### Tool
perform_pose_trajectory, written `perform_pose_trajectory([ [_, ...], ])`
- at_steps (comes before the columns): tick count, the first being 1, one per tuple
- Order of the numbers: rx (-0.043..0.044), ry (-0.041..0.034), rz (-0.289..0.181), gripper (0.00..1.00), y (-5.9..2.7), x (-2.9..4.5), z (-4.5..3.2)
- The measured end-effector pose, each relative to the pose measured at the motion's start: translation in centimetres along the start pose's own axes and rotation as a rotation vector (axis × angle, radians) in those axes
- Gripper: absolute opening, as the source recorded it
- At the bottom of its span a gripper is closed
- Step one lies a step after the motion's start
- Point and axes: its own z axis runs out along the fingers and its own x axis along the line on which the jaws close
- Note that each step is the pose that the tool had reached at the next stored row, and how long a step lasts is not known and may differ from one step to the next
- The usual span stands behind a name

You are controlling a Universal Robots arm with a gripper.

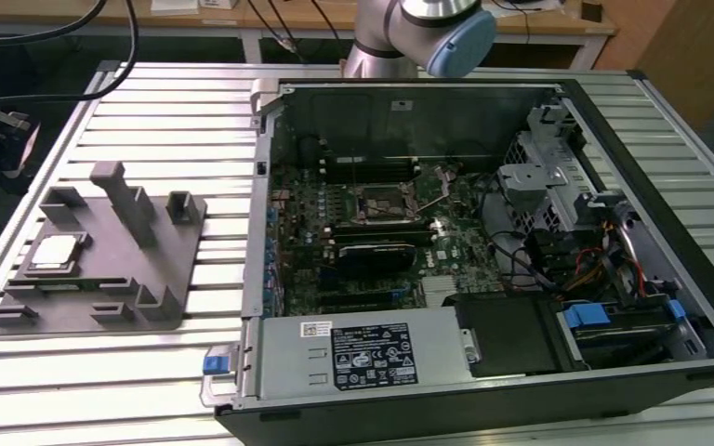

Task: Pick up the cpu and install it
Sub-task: 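Pick up the cpu and move it towards the insertion slot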

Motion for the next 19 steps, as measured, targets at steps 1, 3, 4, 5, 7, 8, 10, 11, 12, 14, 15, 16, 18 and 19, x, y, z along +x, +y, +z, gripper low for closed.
perform_pose_trajectory([
  [1,0.0000,0.0000,0.000,0.11,-0.01,0.03,0.05],
  [3,0.0000,0.0000,0.000,0.11,-0.01,0.08,0.13],
  [4,0.0000,0.0000,0.000,0.11,-0.02,0.10,0.17],
  [5,0.0000,0.0000,0.000,0.11,-0.02,0.13,0.21],
  [7,0.0000,0.0000,0.000,0.11,-0.03,0.18,0.29],
  [8,0.0000,0.0000,0.000,0.11,-0.03,0.21,0.34],
  [10,0.0000,-0.0001,0.000,0.11,-0.04,0.28,0.44],
  [11,0.0000,0.0000,0.000,0.11,-0.05,0.34,0.48],
  [12,0.0000,-0.0001,0.000,0.11,-0.05,0.38,0.53],
  [14,0.0000,0.0001,0.000,0.11,-0.07,0.47,0.65],
  [15,0.0000,0.0000,0.000,0.11,-0.08,0.50,0.73],
  [16,0.0000,0.0000,0.000,0.11,-0.08,0.56,0.81],
  [18,0.0000,0.0000,0.000,0.11,-0.10,0.62,1.03],
  [19,0.0000,-0.0001,0.000,0.11,-0.11,0.65,1.16],
])
